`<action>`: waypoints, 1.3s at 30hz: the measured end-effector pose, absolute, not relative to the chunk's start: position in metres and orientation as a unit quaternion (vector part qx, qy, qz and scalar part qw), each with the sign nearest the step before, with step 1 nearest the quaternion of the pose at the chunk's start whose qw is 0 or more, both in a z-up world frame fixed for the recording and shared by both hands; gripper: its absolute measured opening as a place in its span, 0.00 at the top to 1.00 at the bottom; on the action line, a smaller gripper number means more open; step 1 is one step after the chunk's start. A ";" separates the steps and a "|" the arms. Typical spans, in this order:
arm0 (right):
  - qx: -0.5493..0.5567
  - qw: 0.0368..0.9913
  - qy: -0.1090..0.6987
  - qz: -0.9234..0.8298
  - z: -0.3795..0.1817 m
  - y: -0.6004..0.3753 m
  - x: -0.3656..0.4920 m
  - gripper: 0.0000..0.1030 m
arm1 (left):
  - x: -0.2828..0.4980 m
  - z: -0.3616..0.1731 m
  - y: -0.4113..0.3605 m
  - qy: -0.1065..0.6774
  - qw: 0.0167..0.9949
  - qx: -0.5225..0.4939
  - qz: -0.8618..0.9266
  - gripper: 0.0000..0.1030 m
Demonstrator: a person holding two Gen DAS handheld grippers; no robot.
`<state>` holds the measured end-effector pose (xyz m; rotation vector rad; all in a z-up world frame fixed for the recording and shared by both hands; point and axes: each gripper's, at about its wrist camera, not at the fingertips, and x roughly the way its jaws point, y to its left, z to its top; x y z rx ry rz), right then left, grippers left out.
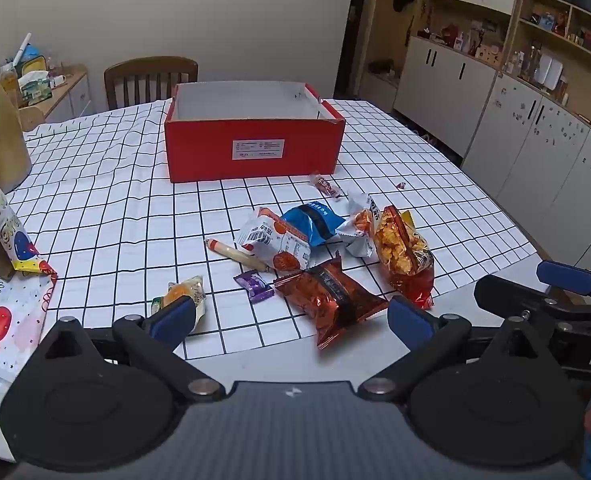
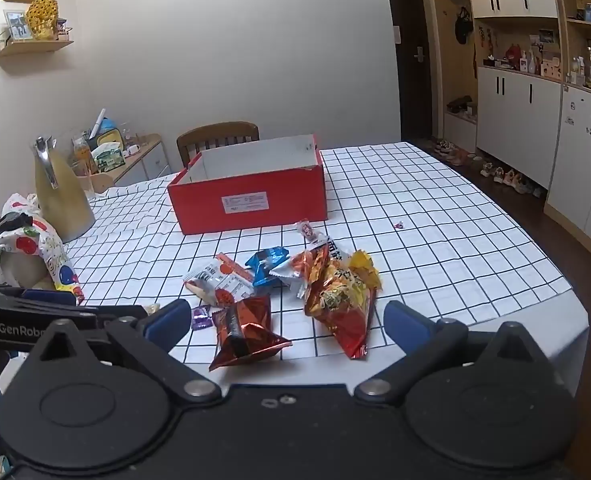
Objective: Organize snacks
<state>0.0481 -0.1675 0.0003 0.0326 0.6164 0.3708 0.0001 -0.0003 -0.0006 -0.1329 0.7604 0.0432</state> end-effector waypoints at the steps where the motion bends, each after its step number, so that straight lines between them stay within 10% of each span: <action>1: 0.018 0.935 0.302 0.183 0.000 -0.167 0.048 0.00 | 0.000 0.000 -0.001 0.371 0.926 -0.065 0.021 0.00; 39: 0.042 0.930 0.309 0.194 0.002 -0.174 0.053 0.00 | -0.003 0.001 0.003 0.366 0.927 -0.076 0.033 0.00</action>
